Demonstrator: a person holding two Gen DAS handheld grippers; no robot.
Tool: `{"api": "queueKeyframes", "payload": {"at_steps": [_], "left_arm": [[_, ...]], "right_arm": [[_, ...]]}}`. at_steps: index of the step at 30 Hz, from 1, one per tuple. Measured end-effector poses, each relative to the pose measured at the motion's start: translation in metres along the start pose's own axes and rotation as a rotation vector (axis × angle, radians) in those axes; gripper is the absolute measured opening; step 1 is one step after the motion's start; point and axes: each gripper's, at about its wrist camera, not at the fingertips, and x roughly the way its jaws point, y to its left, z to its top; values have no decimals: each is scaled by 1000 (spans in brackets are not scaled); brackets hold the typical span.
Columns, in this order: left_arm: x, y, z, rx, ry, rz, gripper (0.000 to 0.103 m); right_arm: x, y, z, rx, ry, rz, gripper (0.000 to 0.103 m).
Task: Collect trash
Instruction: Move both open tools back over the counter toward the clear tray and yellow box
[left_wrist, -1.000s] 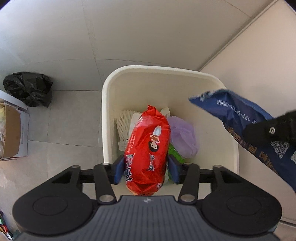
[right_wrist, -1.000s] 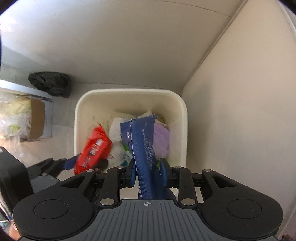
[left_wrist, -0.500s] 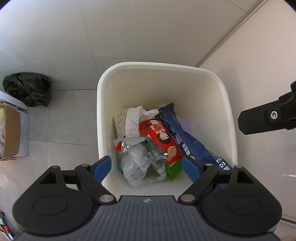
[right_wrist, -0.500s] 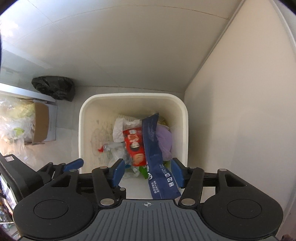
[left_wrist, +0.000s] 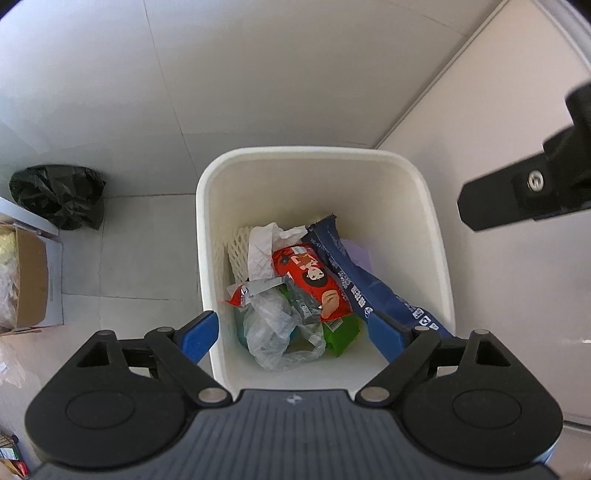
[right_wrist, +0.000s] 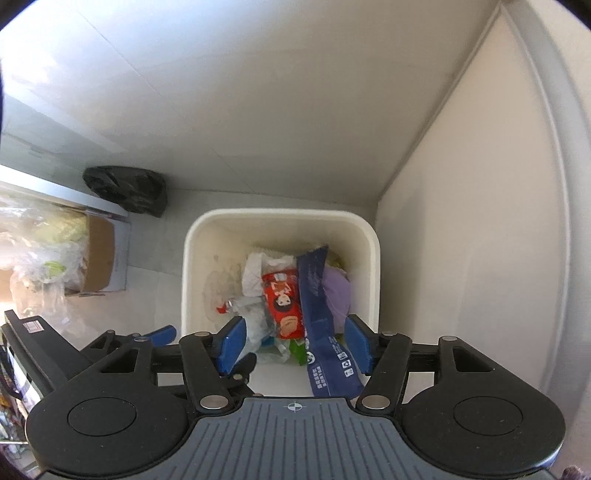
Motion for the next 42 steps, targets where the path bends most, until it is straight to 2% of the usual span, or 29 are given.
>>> {"api": "queueKeyframes", "payload": {"at_steps": [4, 10, 17, 22, 32, 42], "left_arm": [[-16, 0, -1, 4, -19, -2, 89], [-45, 0, -2, 29, -61, 8, 94], [-78, -1, -2, 59, -104, 20, 99], [-99, -10, 1, 100, -126, 29, 100], [-148, -45, 8, 190, -218, -5, 102], [-191, -93, 27, 286, -348, -46, 102]], "right_arm": [[-20, 0, -3, 7, -44, 23, 67], [-53, 2, -9, 8, -119, 67, 70], [-105, 2, -20, -24, -266, 90, 78], [-141, -8, -28, -29, -366, 55, 82], [-190, -50, -51, 17, -500, 2, 88], [-224, -100, -85, 95, -634, -111, 94]]}}
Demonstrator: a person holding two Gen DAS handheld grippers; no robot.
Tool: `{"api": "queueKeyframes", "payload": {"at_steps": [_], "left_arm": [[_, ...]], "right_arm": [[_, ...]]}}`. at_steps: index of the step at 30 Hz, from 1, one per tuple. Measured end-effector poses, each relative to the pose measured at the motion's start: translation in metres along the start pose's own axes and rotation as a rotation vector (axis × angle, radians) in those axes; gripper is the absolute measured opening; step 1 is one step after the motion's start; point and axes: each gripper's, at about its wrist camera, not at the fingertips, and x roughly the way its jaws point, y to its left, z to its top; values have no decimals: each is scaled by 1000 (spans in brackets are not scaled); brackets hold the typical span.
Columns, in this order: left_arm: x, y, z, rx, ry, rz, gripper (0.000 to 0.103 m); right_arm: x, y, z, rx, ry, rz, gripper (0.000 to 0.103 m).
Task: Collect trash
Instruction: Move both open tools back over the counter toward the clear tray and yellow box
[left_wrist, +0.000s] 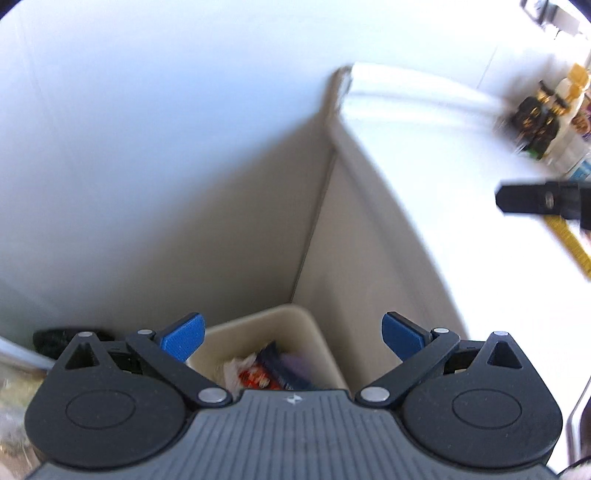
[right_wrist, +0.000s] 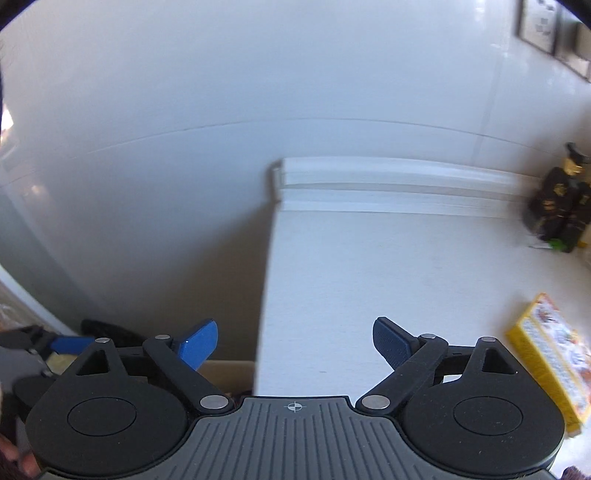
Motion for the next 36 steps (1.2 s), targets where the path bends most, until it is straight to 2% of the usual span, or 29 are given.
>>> {"api": "queueKeyframes", "payload": {"at_steps": [11, 19, 29, 36], "left_arm": [[3, -74, 40, 114, -77, -66, 102], [21, -141, 78, 203, -114, -114, 102], [60, -254, 126, 234, -190, -143, 102], [104, -315, 155, 170, -191, -119, 102]], "right_arm": [[-36, -101, -25, 132, -74, -148, 98], [-62, -165, -55, 109, -128, -243, 99], [-49, -232, -67, -5, -115, -241, 99], [-28, -256, -71, -92, -62, -169, 99]]}}
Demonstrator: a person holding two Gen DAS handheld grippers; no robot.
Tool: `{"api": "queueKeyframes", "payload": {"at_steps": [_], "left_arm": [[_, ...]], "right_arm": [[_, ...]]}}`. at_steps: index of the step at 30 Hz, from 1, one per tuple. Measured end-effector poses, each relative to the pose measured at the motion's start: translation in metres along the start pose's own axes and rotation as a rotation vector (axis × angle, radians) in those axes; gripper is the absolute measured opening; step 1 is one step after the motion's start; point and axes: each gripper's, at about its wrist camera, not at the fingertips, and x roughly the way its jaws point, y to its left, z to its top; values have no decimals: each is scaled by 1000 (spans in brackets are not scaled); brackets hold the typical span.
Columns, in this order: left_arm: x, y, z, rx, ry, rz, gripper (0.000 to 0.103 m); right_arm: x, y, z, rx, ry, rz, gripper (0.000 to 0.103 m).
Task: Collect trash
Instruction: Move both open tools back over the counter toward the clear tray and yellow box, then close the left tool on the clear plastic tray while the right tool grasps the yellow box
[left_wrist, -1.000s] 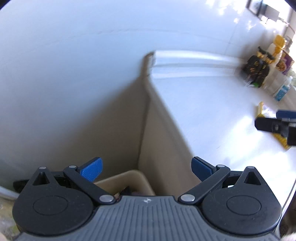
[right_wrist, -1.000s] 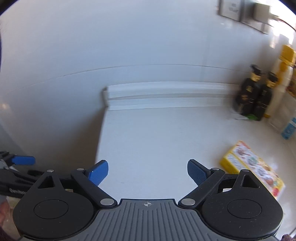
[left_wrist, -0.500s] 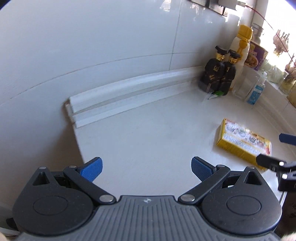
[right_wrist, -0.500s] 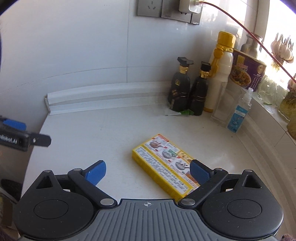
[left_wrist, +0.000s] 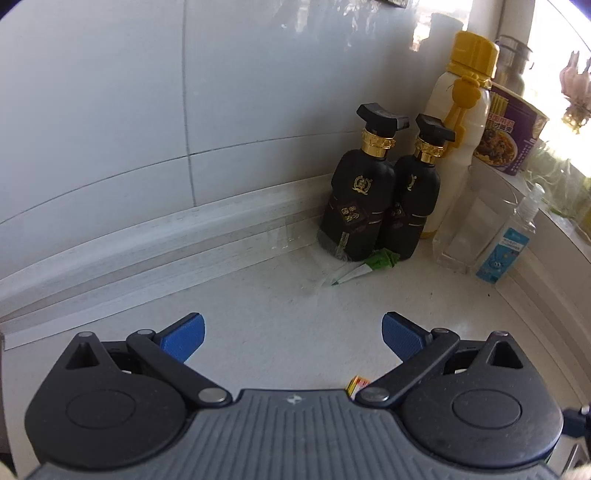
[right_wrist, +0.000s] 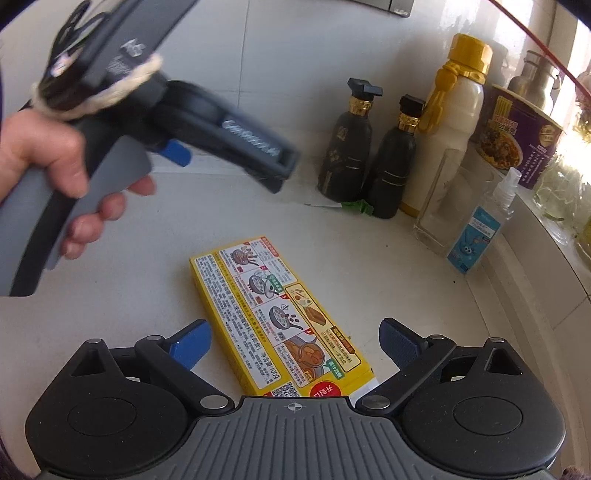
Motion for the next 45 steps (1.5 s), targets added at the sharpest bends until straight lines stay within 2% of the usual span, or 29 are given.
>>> {"api": "queueKeyframes", "payload": {"at_steps": [5, 12, 17, 19, 21, 24, 26, 29, 45], "left_arm": [[33, -24, 14, -60, -12, 70, 99], [61, -38, 26, -122, -2, 159, 88], [70, -38, 32, -148, 9, 178, 77], [72, -37, 33, -156, 13, 177, 71], [74, -34, 34, -162, 17, 176, 60], [74, -29, 34, -165, 18, 168, 53], [73, -27, 33, -164, 14, 168, 48], [72, -25, 33, -158, 10, 163, 42], [25, 15, 18, -117, 28, 98, 40]], "right_arm": [[13, -5, -3, -47, 31, 32, 99], [21, -12, -5, -61, 35, 60, 99], [25, -18, -4, -46, 34, 99, 98], [26, -19, -4, -47, 37, 109, 98], [27, -18, -3, -56, 42, 116, 96], [31, -16, -3, -82, 60, 124, 96], [33, -15, -4, -93, 66, 128, 89], [34, -14, -4, -81, 65, 139, 88], [8, -5, 3, -33, 14, 106, 86]]}}
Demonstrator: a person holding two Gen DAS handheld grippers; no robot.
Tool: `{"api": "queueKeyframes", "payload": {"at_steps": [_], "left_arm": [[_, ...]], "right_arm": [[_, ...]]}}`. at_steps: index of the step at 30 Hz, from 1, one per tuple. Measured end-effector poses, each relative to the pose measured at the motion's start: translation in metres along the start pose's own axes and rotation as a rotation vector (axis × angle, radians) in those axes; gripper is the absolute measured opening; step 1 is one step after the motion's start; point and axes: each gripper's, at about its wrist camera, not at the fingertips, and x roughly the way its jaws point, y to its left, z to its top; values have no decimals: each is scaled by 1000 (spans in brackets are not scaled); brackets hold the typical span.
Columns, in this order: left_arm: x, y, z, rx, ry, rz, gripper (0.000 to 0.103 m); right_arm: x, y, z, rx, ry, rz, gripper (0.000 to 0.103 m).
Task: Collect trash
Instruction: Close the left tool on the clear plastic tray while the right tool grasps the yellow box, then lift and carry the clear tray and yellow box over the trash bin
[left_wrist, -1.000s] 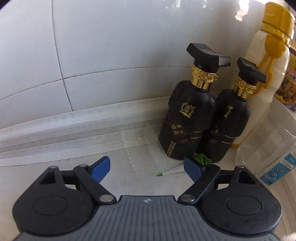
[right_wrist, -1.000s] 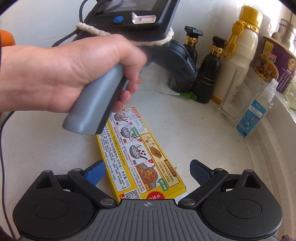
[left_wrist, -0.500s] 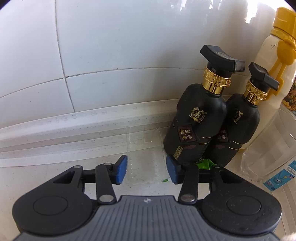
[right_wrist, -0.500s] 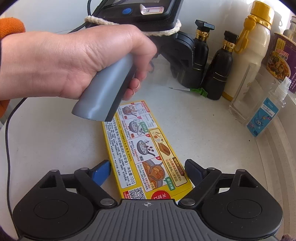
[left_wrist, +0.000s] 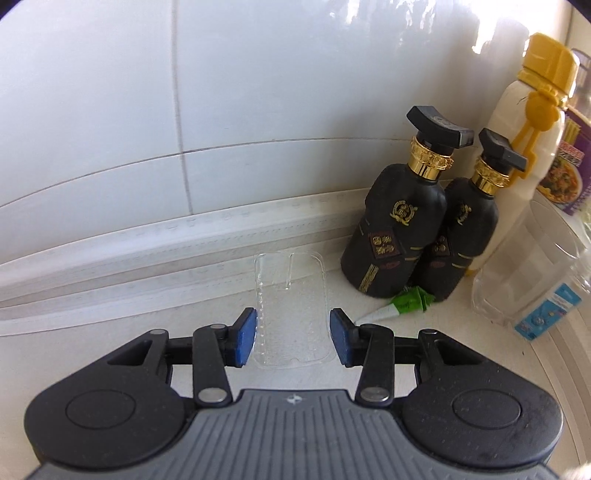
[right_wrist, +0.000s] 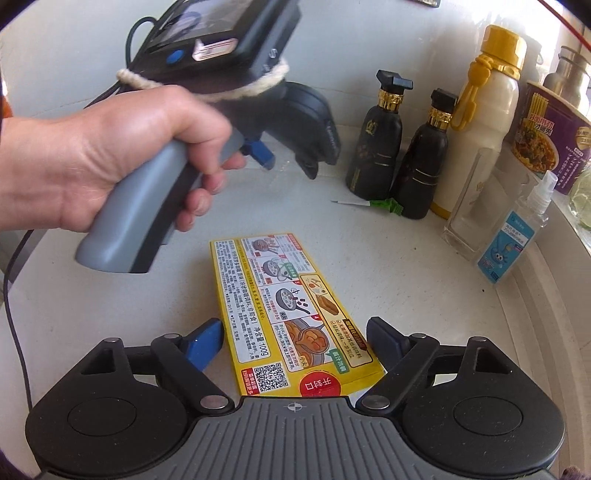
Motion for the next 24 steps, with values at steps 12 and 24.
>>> {"api": "queueKeyframes", "payload": {"at_steps": [12, 24], "left_arm": [[-38, 34, -17, 35, 23, -53, 39], [-80, 96, -38, 25, 36, -69, 39]], "right_arm": [[-22, 24, 3, 41, 5, -19, 84], [-34, 59, 22, 43, 16, -33, 22]]}}
